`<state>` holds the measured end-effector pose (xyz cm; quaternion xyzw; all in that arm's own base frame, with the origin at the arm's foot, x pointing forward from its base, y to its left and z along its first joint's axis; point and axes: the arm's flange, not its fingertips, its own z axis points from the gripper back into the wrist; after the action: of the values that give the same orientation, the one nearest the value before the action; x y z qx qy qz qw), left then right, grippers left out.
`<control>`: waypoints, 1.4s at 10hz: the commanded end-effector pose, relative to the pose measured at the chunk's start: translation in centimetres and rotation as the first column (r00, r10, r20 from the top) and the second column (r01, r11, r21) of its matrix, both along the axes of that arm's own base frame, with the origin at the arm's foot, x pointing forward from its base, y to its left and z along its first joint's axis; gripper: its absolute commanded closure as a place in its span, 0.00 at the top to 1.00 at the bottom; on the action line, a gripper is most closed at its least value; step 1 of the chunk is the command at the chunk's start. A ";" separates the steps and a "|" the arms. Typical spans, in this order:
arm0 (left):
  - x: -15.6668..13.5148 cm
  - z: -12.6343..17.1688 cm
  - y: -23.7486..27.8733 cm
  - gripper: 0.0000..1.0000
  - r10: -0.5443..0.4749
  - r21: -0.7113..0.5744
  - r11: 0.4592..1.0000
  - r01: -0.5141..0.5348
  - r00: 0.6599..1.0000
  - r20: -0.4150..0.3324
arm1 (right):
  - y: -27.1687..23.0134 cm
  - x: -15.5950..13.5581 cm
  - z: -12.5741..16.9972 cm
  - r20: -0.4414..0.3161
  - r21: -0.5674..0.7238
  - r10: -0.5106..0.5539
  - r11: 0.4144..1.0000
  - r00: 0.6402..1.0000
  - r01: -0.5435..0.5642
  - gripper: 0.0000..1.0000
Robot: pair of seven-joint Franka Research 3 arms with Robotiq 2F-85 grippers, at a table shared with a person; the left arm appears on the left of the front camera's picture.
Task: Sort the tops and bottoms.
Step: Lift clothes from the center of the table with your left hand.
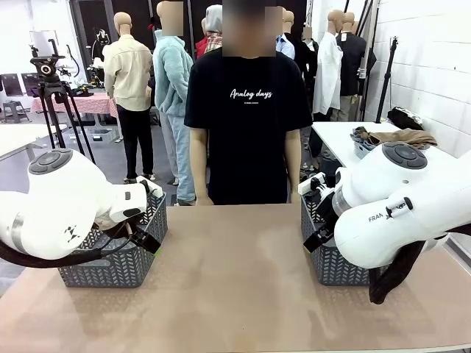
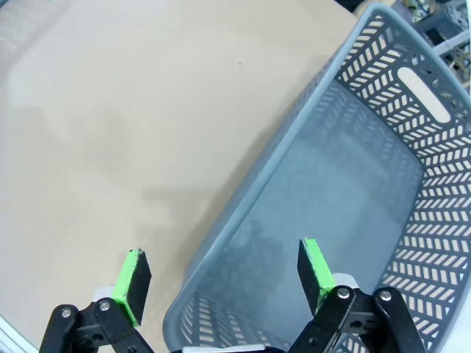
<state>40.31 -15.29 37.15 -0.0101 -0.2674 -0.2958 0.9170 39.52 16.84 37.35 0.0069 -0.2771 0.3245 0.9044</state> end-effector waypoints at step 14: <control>0.0 0.0 0.1 1.00 0.003 -0.001 1.000 -0.003 1.000 0.000 | 0.0 0.0 0.0 0.000 0.001 -0.001 1.000 1.000 0.001 1.00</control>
<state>40.30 -15.30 37.15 -0.0100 -0.2674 -0.2959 0.9170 39.52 16.84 37.35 0.0069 -0.2771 0.3245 0.9044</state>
